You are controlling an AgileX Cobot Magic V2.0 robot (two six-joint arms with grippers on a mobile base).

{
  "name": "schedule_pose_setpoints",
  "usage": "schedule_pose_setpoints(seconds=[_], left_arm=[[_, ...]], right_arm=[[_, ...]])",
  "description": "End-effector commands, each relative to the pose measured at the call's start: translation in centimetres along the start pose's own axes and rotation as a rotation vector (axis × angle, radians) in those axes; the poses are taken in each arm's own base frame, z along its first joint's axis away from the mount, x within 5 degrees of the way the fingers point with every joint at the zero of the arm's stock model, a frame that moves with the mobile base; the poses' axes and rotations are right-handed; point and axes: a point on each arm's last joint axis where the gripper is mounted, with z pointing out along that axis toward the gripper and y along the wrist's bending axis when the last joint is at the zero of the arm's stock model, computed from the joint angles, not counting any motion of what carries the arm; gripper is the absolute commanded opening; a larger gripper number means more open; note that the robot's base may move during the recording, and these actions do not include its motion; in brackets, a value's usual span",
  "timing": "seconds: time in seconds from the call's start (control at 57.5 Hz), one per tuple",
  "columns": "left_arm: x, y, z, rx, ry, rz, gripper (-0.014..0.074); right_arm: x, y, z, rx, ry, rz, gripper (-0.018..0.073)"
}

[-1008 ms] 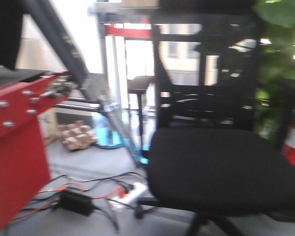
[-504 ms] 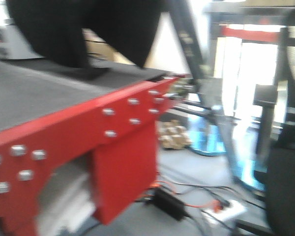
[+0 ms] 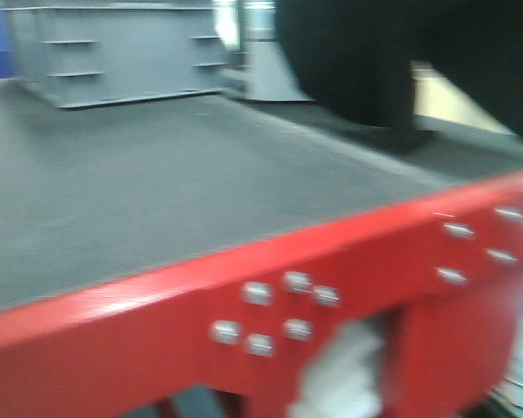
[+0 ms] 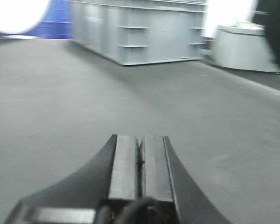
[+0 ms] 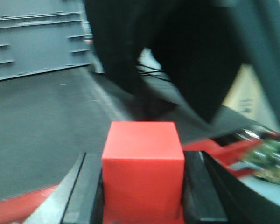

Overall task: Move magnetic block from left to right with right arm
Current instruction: 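Turn the base toward the second felt table, then stop at the second table holding the cube in the right gripper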

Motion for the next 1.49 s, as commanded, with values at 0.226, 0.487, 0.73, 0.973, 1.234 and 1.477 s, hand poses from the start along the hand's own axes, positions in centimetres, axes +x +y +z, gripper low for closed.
schedule_pose_setpoints(seconds=[0.226, 0.487, 0.73, 0.973, 1.234, 1.477], left_arm=[[-0.54, 0.01, -0.09, 0.0, -0.082, -0.01, -0.0126], [-0.54, 0.01, -0.09, 0.0, -0.082, -0.01, -0.0126], [-0.54, 0.01, -0.09, 0.0, -0.082, -0.01, -0.0126], [-0.54, 0.01, -0.09, 0.0, -0.082, -0.01, -0.0126], [-0.54, 0.01, -0.09, 0.0, -0.082, -0.01, -0.0126], [-0.54, 0.01, -0.09, 0.0, -0.082, -0.01, -0.0126]], right_arm=[[-1.65, 0.16, -0.08, -0.006, -0.103, -0.018, 0.0235], [-1.65, 0.16, -0.08, -0.006, -0.103, -0.018, 0.0235], [-1.65, 0.16, -0.08, -0.006, -0.103, -0.018, 0.0235], [-1.65, 0.16, -0.08, -0.006, -0.103, -0.018, 0.0235], [-1.65, 0.16, -0.08, -0.006, -0.103, -0.018, 0.0235], [-1.65, 0.16, -0.08, -0.006, -0.103, -0.018, 0.0235]])
